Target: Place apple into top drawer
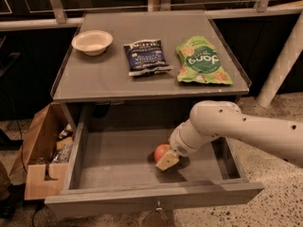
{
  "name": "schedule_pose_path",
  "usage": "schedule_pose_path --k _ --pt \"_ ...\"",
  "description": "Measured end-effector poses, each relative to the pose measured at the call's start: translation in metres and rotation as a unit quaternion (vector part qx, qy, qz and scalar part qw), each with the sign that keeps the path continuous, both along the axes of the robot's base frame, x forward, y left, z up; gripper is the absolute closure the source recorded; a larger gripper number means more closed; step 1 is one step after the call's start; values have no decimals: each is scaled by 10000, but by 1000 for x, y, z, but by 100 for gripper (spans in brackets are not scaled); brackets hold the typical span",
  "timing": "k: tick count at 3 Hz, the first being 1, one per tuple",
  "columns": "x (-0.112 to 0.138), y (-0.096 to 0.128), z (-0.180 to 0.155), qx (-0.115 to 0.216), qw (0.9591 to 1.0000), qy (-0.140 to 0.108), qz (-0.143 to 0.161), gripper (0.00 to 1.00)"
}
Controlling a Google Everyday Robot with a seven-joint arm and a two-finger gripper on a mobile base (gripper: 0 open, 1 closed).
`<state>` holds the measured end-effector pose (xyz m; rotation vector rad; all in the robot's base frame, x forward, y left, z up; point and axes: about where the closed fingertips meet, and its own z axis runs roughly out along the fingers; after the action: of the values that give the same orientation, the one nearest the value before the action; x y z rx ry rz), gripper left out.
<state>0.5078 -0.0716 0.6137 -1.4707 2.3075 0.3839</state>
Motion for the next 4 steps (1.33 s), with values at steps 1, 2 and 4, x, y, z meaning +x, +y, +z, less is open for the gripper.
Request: schedule_pose_path --k 1,2,4 --pt "0 0 0 0 10000 0 0 61" --pt "0 0 0 0 10000 0 0 38" --pt "0 0 0 0 10000 1 1 0"
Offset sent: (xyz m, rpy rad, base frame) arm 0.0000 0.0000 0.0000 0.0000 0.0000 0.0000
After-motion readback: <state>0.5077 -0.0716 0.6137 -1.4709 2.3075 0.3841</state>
